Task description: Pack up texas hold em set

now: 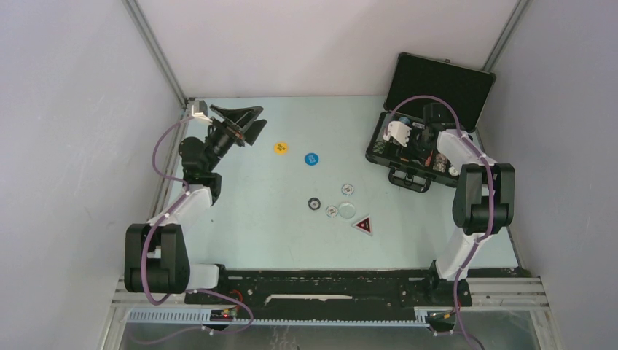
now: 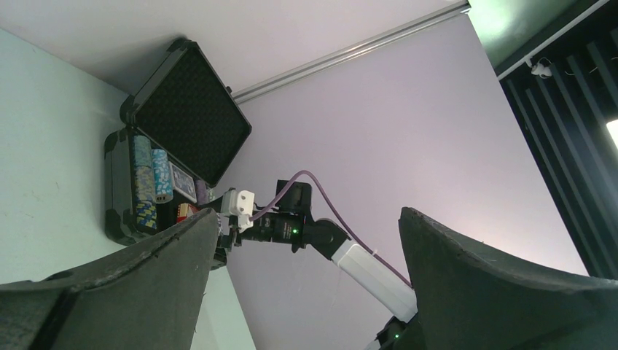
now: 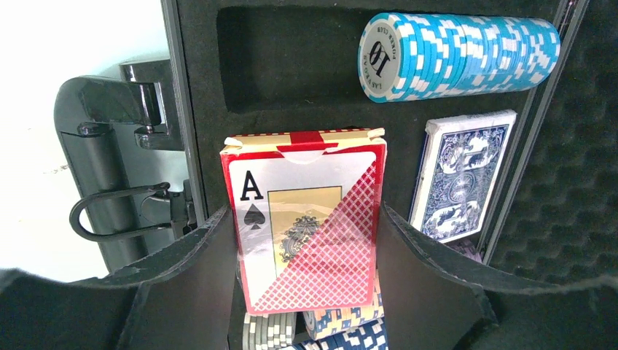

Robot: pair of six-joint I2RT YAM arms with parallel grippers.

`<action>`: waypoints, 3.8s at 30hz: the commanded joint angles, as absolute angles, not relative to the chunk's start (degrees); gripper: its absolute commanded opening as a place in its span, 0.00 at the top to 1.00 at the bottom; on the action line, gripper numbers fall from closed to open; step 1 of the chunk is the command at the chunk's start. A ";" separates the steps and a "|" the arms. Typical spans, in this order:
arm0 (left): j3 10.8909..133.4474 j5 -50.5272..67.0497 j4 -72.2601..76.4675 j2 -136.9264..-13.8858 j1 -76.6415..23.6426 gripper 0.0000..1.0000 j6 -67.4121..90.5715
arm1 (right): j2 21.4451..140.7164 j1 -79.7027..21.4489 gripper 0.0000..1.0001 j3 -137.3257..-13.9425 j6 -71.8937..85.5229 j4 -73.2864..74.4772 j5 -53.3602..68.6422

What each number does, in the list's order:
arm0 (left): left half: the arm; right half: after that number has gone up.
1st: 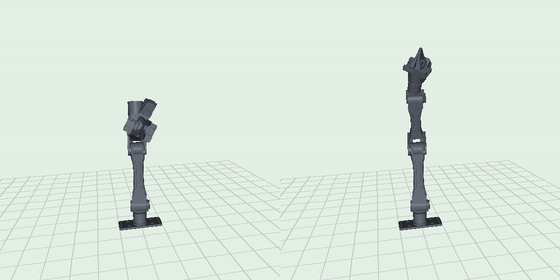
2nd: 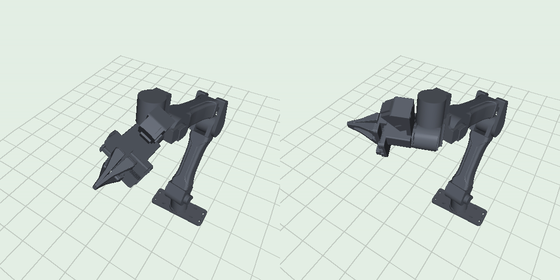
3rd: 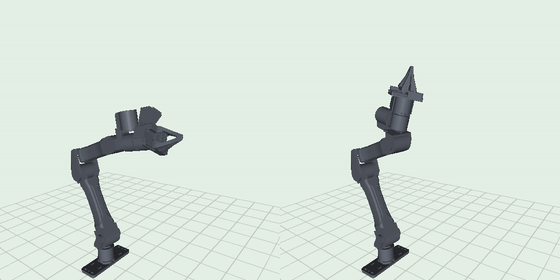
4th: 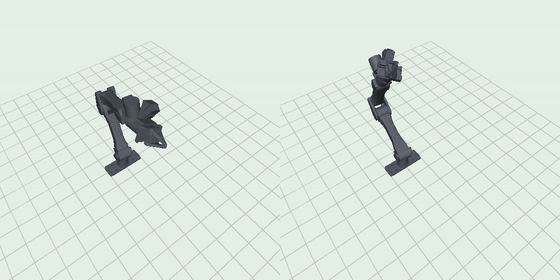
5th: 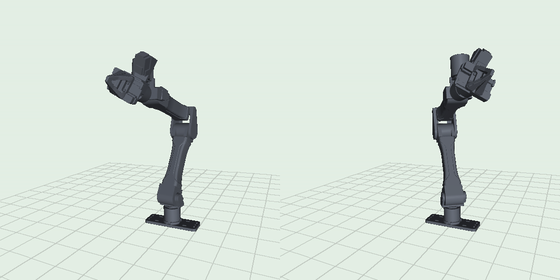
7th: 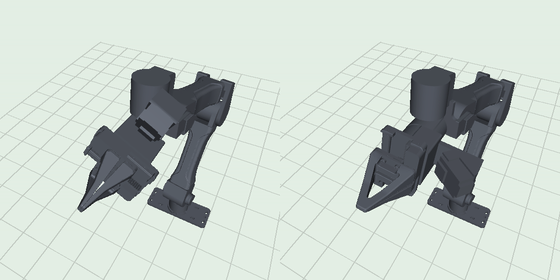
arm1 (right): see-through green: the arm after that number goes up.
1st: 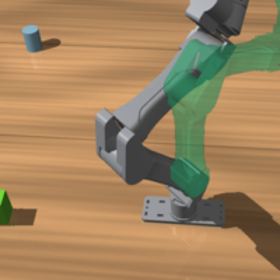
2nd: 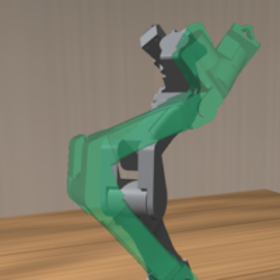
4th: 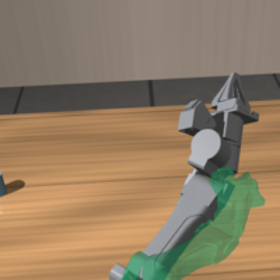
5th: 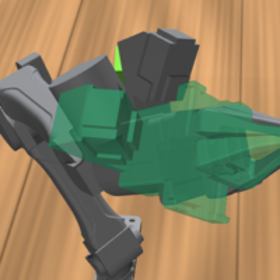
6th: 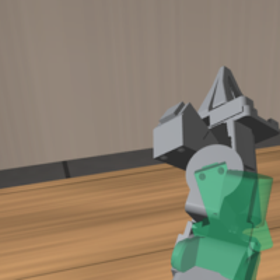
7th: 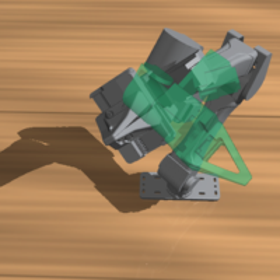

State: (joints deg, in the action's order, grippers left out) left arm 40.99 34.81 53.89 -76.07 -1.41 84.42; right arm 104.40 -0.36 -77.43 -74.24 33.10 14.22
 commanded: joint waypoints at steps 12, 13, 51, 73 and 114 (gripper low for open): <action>41.40 35.77 56.12 -74.35 -1.08 0.00 82.72 | 103.68 -1.17 0.33 -76.23 -73.32 26.50 10.84; 41.40 35.77 56.08 -74.42 -1.08 0.00 82.71 | 103.52 -1.46 0.27 -76.23 -73.31 26.46 10.14; 41.80 36.39 56.07 -76.51 1.93 0.00 83.17 | 111.54 2.98 0.31 -91.29 27.66 25.95 9.41; 41.97 36.64 56.07 -76.37 1.92 0.00 82.94 | 111.54 4.89 0.25 -86.83 28.04 28.46 8.32; 49.47 35.15 30.46 -72.89 2.31 0.00 60.97 | 87.75 -35.76 0.05 -76.65 19.08 45.54 -10.58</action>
